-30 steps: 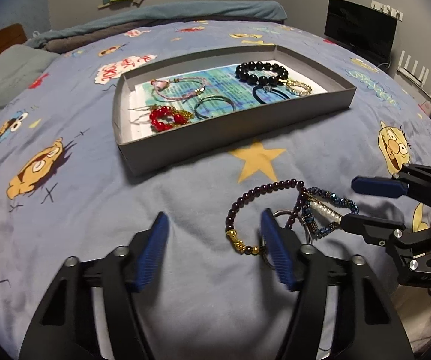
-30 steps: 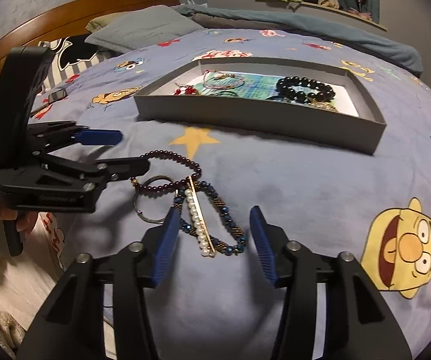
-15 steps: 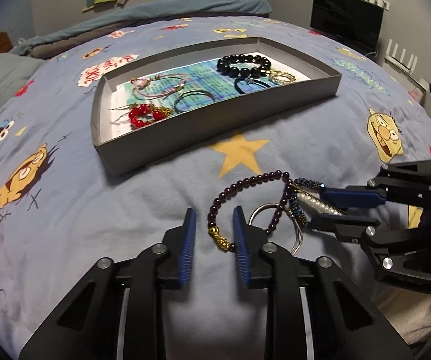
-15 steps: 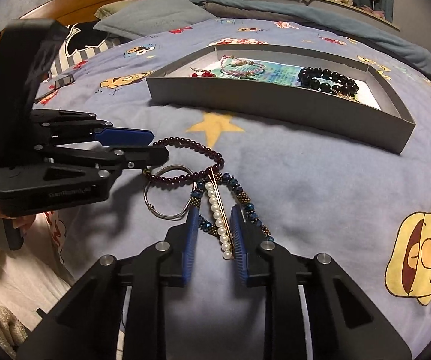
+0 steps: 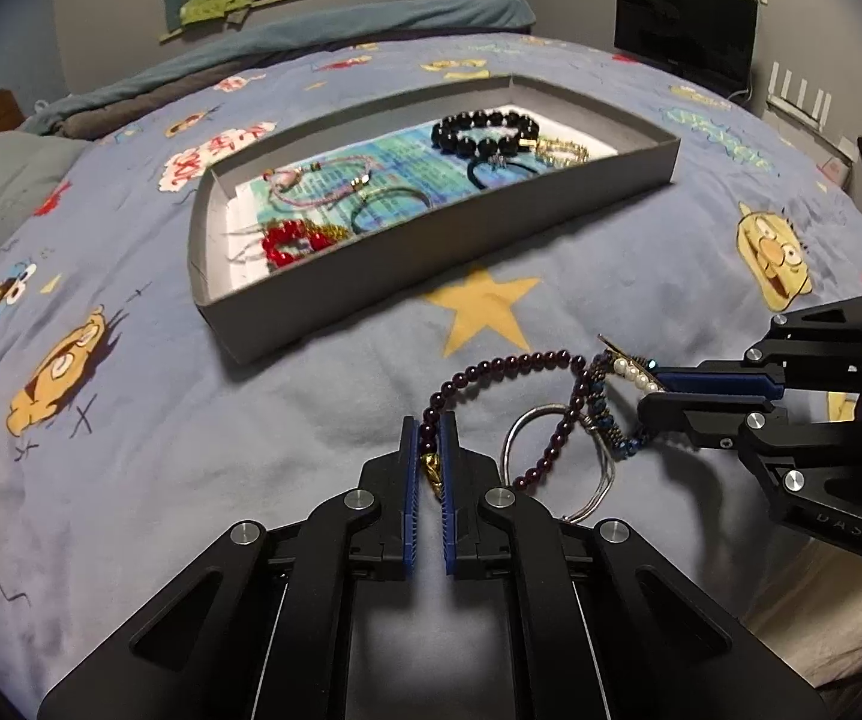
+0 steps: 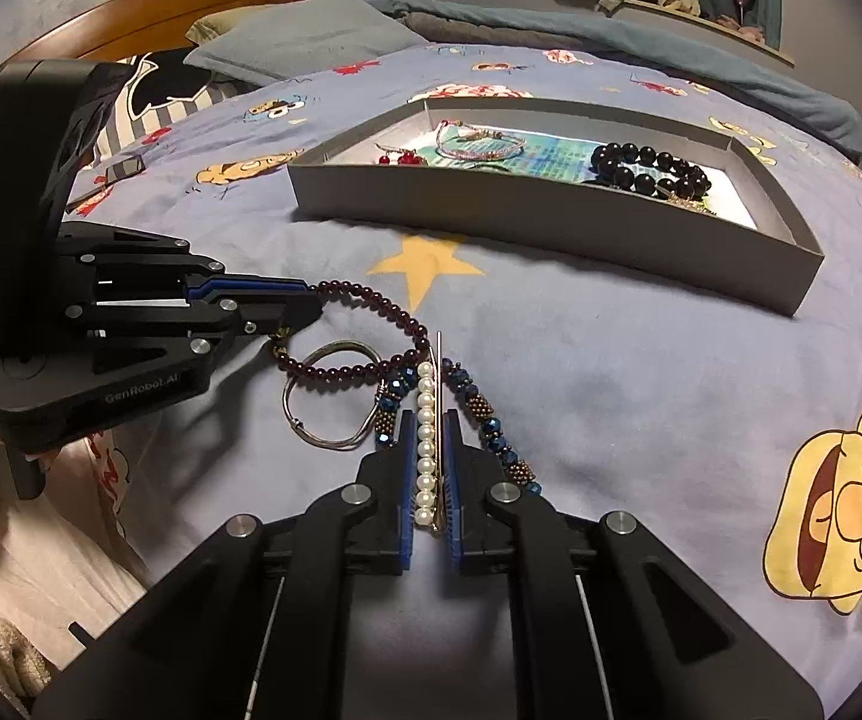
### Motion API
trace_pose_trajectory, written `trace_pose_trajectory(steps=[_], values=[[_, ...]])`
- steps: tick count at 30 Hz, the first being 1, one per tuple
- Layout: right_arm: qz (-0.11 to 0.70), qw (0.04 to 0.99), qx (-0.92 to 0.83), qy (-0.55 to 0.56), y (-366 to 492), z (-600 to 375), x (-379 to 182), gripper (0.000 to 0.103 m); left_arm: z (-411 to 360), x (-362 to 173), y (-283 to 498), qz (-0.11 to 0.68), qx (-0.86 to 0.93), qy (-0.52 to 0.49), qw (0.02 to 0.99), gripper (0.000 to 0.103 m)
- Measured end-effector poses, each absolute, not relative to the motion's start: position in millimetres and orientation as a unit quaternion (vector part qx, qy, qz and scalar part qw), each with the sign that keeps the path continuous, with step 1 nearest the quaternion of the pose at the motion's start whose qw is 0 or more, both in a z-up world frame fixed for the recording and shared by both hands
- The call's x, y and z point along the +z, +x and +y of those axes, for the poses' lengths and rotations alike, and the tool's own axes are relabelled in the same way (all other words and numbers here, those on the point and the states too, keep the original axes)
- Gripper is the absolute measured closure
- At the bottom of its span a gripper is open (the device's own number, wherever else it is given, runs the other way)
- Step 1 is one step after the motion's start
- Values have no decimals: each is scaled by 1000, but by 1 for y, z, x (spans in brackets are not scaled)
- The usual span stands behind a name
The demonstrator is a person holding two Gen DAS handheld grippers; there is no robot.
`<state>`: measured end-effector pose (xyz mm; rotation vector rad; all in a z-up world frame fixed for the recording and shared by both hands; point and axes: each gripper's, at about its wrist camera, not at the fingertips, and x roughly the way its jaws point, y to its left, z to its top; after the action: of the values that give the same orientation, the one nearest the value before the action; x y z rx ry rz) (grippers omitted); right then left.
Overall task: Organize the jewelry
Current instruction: 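Grasp the dark red bead bracelet with left tool while right tool grasps pearl bar pin, then carry bead bracelet and pearl pin into the grey box and open both tools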
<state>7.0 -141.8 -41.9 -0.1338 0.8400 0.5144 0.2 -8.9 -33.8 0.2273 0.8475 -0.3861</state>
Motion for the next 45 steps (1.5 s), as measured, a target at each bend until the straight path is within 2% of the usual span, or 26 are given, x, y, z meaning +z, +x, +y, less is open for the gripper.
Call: trace_pose_trajectory(steps=[16, 27, 37, 45], values=[[339, 916, 210, -32, 34, -171, 14, 95, -3, 27, -5, 322, -195, 101, 921, 96], [314, 938, 144, -3, 99, -197, 45, 95, -6, 73, 35, 275, -203, 71, 937, 96], [354, 931, 85, 1, 176, -213, 23, 95, -31, 60, 117, 306, -215, 40, 926, 96], [383, 921, 67, 5, 204, -228, 2, 95, -46, 31, 166, 340, -231, -1, 911, 96]])
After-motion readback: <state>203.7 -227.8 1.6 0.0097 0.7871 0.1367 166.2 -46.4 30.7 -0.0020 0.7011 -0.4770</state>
